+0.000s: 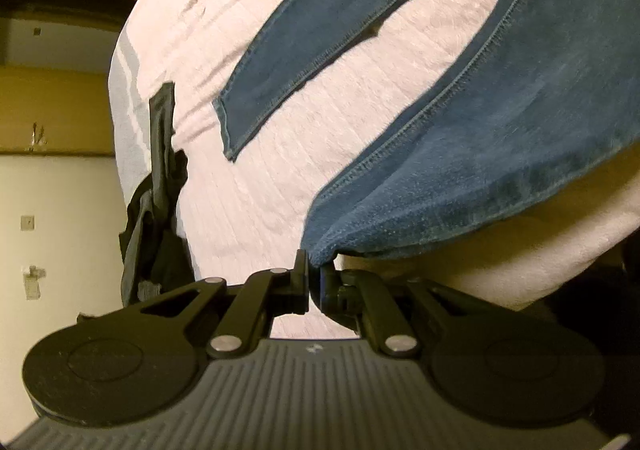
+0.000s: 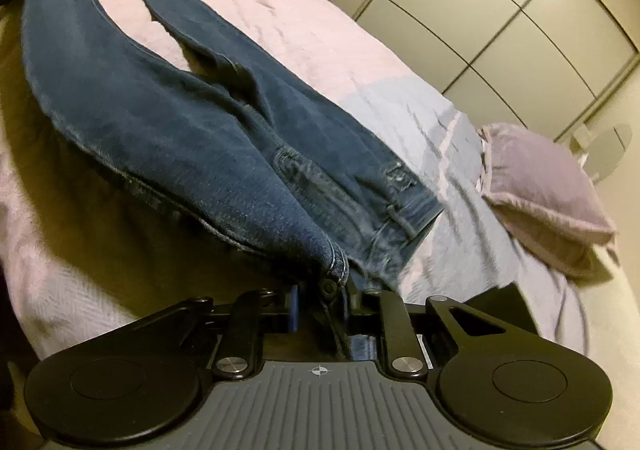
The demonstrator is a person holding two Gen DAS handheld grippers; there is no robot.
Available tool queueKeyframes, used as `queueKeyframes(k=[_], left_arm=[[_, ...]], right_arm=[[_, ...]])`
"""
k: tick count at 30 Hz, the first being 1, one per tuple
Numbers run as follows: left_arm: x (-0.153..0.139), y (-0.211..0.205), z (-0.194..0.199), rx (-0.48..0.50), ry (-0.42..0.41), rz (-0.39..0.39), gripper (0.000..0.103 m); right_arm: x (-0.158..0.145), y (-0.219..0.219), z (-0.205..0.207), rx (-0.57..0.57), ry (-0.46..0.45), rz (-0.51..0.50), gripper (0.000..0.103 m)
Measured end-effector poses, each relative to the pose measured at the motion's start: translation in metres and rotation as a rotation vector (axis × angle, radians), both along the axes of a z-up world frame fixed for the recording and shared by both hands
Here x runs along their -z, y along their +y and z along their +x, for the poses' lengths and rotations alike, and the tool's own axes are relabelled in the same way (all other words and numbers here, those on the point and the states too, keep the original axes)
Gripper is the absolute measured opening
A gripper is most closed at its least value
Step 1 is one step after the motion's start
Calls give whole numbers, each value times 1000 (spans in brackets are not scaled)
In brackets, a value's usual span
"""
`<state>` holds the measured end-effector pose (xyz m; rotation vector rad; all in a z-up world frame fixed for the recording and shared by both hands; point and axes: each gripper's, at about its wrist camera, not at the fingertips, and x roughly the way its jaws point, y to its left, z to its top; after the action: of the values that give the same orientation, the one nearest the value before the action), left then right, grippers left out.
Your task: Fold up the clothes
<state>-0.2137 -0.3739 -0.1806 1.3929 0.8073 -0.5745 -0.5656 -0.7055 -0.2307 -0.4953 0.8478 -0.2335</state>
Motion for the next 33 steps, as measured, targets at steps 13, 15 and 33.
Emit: queueKeyframes(k=[13, 15, 33], left_arm=[[-63, 31, 84, 103, 113, -296, 5], [-70, 25, 111, 133, 169, -312, 5], [-27, -120, 296, 168, 498, -208, 5]], right_arm=[[-104, -21, 70, -90, 200, -81, 15], [-120, -32, 97, -96, 237, -94, 15], [-87, -185, 307, -112, 525, 118, 15]])
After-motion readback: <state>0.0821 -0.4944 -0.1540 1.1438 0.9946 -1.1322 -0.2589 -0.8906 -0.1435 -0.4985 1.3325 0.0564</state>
